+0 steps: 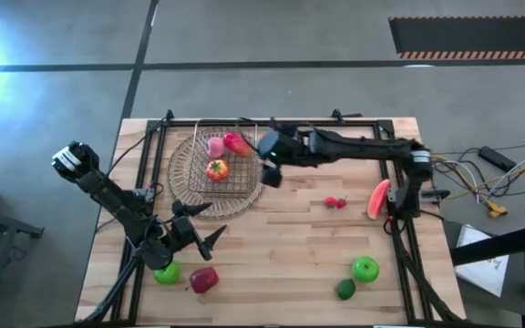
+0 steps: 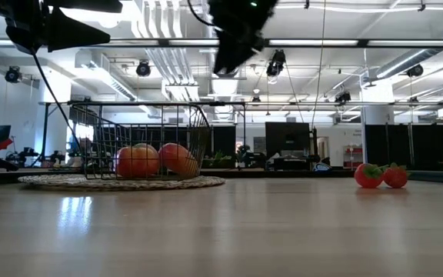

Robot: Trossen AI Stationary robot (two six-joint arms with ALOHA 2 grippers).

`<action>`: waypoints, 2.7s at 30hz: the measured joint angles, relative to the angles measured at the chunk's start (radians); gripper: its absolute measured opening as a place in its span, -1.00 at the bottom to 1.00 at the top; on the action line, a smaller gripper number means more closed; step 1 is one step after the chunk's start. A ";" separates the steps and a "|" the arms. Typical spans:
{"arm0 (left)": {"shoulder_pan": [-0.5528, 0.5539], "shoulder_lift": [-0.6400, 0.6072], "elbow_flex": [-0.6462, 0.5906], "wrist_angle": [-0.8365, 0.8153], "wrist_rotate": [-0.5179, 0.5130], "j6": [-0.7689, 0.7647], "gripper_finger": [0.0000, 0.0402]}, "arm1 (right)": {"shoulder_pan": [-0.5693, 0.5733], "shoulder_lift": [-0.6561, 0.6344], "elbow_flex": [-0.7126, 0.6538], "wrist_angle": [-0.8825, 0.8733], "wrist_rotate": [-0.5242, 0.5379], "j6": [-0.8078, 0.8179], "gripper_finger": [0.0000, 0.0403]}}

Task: Build produce basket
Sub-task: Put the watermelon into the basket

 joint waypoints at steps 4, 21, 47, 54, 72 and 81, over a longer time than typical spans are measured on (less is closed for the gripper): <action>0.000 0.000 -0.001 0.000 0.000 0.000 0.83 | 0.024 -0.130 -0.210 -0.001 0.001 0.088 0.62; 0.003 0.032 -0.001 0.003 0.000 -0.001 0.83 | 0.039 -0.661 -0.771 -0.500 -0.233 0.952 0.62; 0.017 0.035 -0.002 0.017 0.000 0.001 0.83 | -0.509 -0.387 -0.903 -0.658 -0.284 0.651 0.62; 0.017 0.035 -0.002 0.017 0.000 0.000 0.83 | -0.518 -0.357 -0.920 -0.653 -0.352 0.647 0.62; 0.017 0.034 -0.002 0.019 0.000 -0.001 0.83 | -0.479 -0.357 -0.930 -0.398 -0.428 0.543 0.62; 0.017 0.034 -0.002 0.022 0.000 -0.001 0.83 | -0.455 -0.353 -0.943 -0.446 -0.358 0.523 0.62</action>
